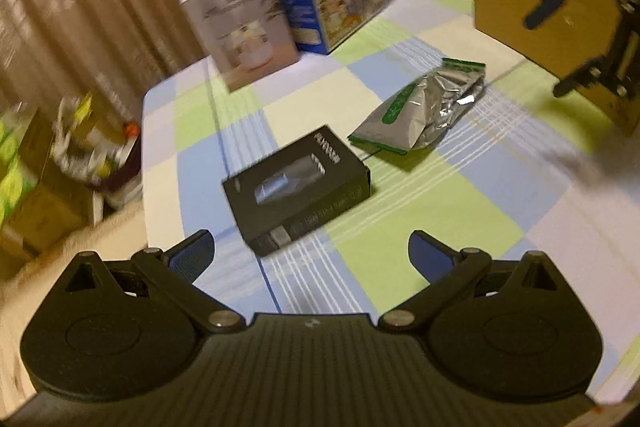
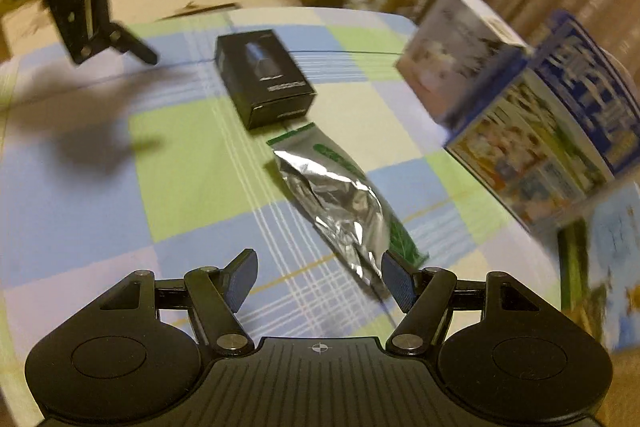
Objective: Organize objects
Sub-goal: 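Grasp the black FLYCO shaver box with the left tool while the right tool grasps the foil bag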
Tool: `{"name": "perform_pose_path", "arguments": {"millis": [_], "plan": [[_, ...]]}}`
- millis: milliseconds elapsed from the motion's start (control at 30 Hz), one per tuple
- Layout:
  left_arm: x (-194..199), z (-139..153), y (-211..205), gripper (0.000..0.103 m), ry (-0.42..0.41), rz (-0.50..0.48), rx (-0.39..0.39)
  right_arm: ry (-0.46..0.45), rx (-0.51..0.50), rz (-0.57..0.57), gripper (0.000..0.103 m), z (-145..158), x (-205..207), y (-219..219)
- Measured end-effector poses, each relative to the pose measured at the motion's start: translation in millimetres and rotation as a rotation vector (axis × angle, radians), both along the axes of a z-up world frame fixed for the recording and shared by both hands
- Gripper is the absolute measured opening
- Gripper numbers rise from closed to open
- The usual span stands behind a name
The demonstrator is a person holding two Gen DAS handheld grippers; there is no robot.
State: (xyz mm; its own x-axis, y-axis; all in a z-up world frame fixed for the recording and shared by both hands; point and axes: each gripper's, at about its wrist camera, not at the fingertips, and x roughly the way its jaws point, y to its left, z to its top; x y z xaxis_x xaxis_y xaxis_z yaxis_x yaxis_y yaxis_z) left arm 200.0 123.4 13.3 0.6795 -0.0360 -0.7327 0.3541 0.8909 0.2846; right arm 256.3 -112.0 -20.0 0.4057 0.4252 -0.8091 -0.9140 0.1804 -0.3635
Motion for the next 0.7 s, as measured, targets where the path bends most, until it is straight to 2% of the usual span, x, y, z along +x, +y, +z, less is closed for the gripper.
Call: {"name": "perform_pose_path", "arguments": {"millis": [67,133,200,367,533,700], "plan": [[7.1,-5.3,-0.7,0.101,-0.016,-0.071,0.038,-0.020,-0.018,0.021,0.072,-5.7,4.2,4.4],[15.3,-11.0,-1.1,0.101,-0.017,-0.122,0.070,-0.098,-0.079,0.093,0.080,-24.7,16.0,16.9],[23.7,-14.2,-0.3,0.101,-0.026,-0.158,0.084,-0.131,-0.115,0.140,0.085,-35.9,22.6,24.6],[47.9,-23.9,3.8,0.101,-0.021,-0.202,0.079,-0.119,-0.179,0.211,0.086,-63.4,45.1,44.5],[67.9,-41.1,1.7,0.101,0.004,-0.277,0.110,-0.122,-0.205,0.204,0.086,-77.9,67.0,59.6],[86.0,-55.1,1.9,0.101,0.033,-0.332,0.115,-0.074,-0.197,0.189,0.086,-81.3,86.3,68.2]]}}
